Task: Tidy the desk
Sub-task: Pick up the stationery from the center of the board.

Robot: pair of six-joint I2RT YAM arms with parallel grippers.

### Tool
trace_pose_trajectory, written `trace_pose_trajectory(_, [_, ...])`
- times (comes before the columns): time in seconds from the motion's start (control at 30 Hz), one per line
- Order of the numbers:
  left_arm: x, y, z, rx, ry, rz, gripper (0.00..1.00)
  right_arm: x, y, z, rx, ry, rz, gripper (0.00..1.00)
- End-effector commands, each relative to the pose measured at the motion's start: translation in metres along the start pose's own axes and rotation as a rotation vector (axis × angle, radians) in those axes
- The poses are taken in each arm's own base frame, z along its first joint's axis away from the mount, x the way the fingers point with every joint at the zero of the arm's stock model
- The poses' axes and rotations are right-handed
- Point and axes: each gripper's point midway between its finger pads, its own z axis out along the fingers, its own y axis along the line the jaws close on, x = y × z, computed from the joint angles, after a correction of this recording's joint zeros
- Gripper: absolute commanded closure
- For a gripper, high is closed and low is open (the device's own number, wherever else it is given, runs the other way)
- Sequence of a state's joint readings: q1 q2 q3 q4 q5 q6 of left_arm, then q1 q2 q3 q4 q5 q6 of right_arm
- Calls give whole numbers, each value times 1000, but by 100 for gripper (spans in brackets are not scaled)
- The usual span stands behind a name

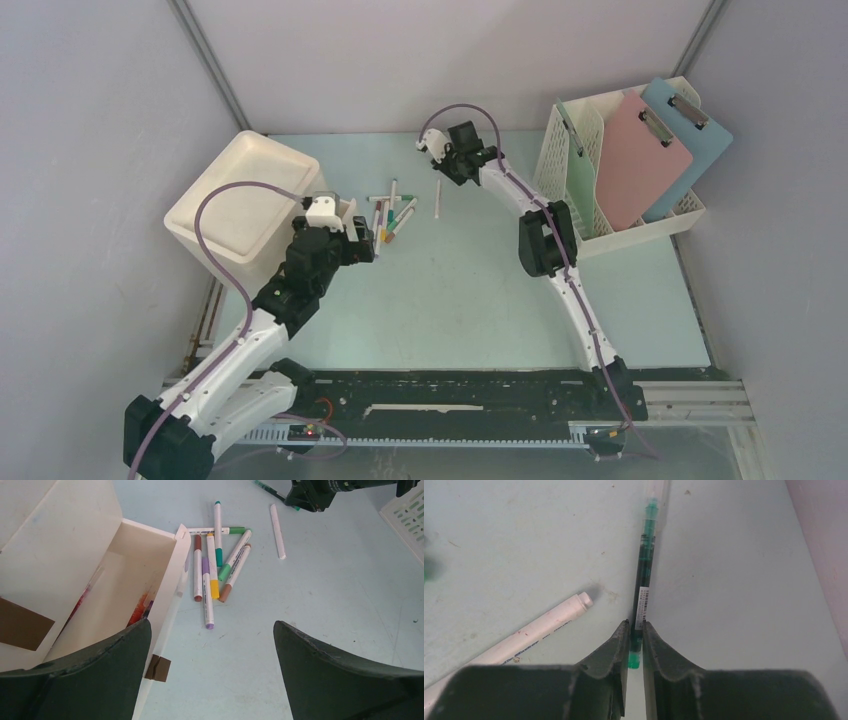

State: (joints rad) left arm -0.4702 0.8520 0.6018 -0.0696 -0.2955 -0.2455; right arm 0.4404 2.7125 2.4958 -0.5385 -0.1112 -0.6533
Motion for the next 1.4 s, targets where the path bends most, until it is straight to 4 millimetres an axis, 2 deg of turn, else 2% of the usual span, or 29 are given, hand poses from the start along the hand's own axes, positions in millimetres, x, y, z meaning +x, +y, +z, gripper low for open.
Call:
trace_pose_trajectory(0.0, [-13,2,1,-18,-40,-24,0,2,-2,0,5,24,-52,80])
trace_pose_trajectory(0.27, [-13,1,0,-9,-39,-32,0,21,10,-6,-68,89,-40,90])
trace_pose_trajectory(0.53, [-14,-3,0,8,-36,-43,0,36,27,-20,-162,141,21,93])
trace_pose_trajectory(0.73, [-15,-6,-2,25,-33,-55,0,52,39,-37,-171,204,24,93])
trace_pose_trajectory(0.9, [-15,-7,-6,36,-39,-69,0,35,37,-52,-166,200,22,91])
trace_pose_trajectory(1.13, [-13,-8,-12,54,-47,-92,0,62,59,-63,-243,321,34,89])
trace_pose_trajectory(1.37, [-11,-12,-13,75,-37,-101,0,78,69,-81,-301,385,79,84])
